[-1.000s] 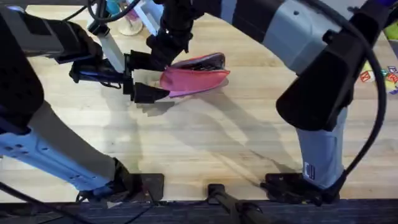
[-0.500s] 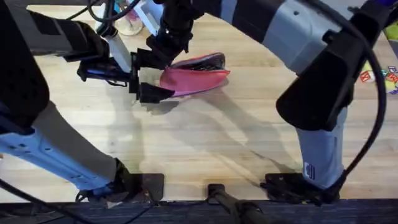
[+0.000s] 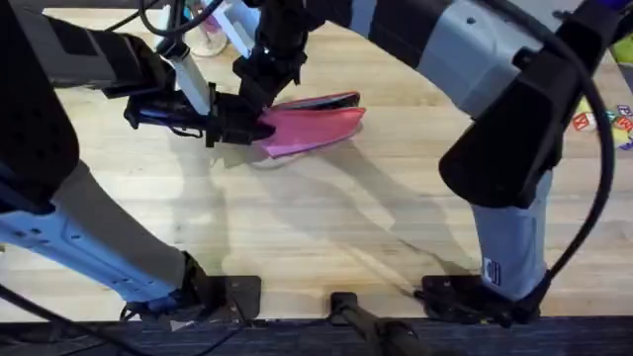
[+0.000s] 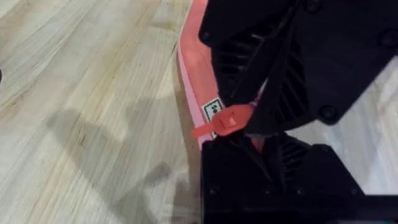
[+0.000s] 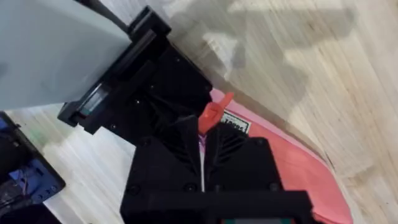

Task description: Unzip the bag, pick up the pens from the table one at a time and place them inside, then zip the bag closed.

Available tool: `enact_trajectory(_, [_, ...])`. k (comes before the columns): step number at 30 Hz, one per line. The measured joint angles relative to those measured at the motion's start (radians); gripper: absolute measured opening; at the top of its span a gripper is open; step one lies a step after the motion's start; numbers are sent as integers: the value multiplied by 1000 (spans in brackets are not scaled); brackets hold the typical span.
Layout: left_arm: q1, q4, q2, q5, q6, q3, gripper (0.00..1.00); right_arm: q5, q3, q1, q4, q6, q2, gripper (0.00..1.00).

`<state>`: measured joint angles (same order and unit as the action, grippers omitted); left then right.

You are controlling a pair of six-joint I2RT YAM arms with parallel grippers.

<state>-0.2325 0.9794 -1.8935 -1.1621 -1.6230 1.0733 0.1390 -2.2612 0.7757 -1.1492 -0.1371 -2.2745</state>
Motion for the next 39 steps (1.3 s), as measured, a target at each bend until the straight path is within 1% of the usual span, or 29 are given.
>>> enact_trajectory(9, [0,0,0,0,0,0,42,-31,0,-1,-8,3,0,31])
enact_trajectory(14, [1,0,0,2,0,0,42,-34,0,-48,-38,4,0,31])
enact_trajectory(29, [10,-3,0,-14,0,0,42,37,0,-170,-90,10,0,33])
enact_trajectory(30, [10,-5,0,-15,0,0,42,40,0,-181,-99,11,0,32])
enact_trajectory(31, [9,-5,0,-16,0,0,42,36,0,-220,-118,10,0,33])
enact_trajectory(33, [10,-8,0,-17,0,0,42,33,0,-243,-127,9,0,33])
enact_trajectory(39, [10,-22,0,-24,0,0,42,34,0,-268,-133,-5,1,33])
